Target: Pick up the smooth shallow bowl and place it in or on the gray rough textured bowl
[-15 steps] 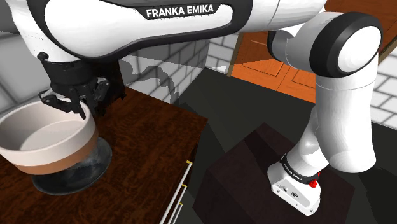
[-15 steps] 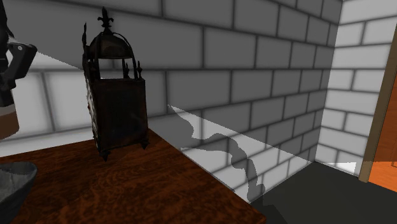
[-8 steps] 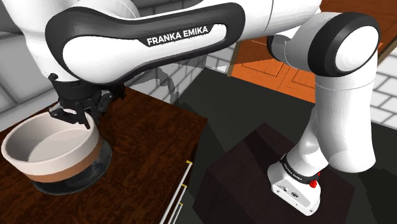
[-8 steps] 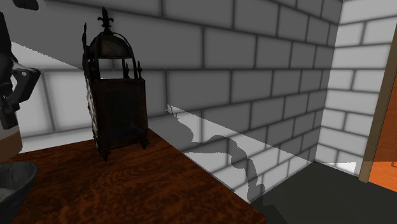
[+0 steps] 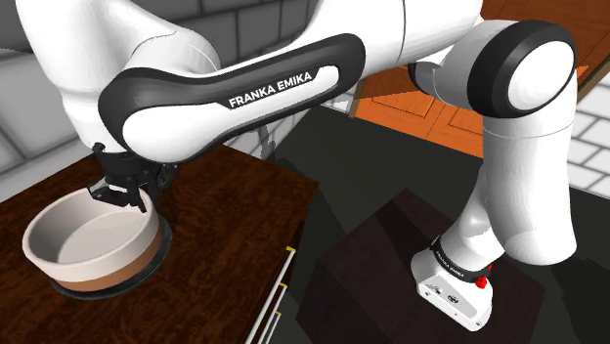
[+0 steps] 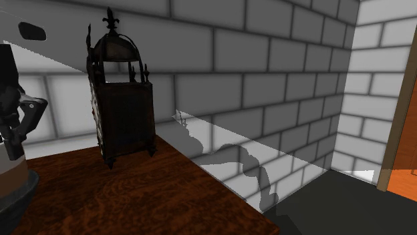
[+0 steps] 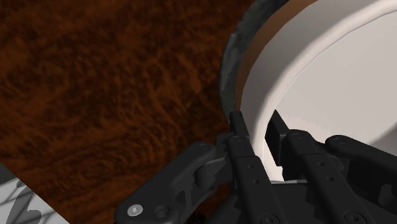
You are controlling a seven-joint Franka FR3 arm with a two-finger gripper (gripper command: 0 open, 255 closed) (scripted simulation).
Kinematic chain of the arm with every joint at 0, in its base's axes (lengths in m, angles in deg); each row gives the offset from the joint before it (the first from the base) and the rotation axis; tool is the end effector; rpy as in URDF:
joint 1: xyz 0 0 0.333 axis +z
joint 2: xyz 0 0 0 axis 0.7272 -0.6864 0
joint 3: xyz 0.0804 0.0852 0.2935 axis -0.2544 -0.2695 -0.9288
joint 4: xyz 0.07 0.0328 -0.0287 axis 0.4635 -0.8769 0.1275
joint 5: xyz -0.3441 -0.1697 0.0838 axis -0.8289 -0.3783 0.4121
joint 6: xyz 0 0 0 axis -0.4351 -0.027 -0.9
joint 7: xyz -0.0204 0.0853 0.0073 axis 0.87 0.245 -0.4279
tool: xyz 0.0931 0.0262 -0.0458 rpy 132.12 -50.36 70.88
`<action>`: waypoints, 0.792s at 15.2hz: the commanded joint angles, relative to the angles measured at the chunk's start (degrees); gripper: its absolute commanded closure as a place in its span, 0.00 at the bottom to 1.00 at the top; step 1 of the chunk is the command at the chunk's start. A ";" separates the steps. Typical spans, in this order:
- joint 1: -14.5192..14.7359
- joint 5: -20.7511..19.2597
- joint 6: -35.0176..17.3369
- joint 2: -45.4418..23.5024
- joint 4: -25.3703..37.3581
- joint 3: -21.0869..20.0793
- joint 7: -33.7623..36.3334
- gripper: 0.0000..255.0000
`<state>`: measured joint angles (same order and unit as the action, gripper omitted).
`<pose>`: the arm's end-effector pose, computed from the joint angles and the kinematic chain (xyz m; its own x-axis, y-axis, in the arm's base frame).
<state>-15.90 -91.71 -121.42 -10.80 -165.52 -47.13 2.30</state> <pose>0.4534 0.5536 0.4140 0.9918 0.0809 0.0989 0.0845 -0.9959 -0.0328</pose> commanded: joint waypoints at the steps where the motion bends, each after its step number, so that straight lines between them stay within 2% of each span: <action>1: -0.10 -0.17 -0.85 -0.34 -0.42 0.13 -0.01 1.00; 8: -0.10 -0.17 -0.84 -0.35 -0.41 0.13 -0.01 1.00; 9: -0.10 -0.17 -0.84 -0.35 -0.41 0.13 -0.01 0.00; 12: -0.10 -0.17 -0.84 -0.34 -0.41 0.13 -0.01 0.00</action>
<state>-16.00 -91.88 -122.26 -11.14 -165.93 -47.01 2.29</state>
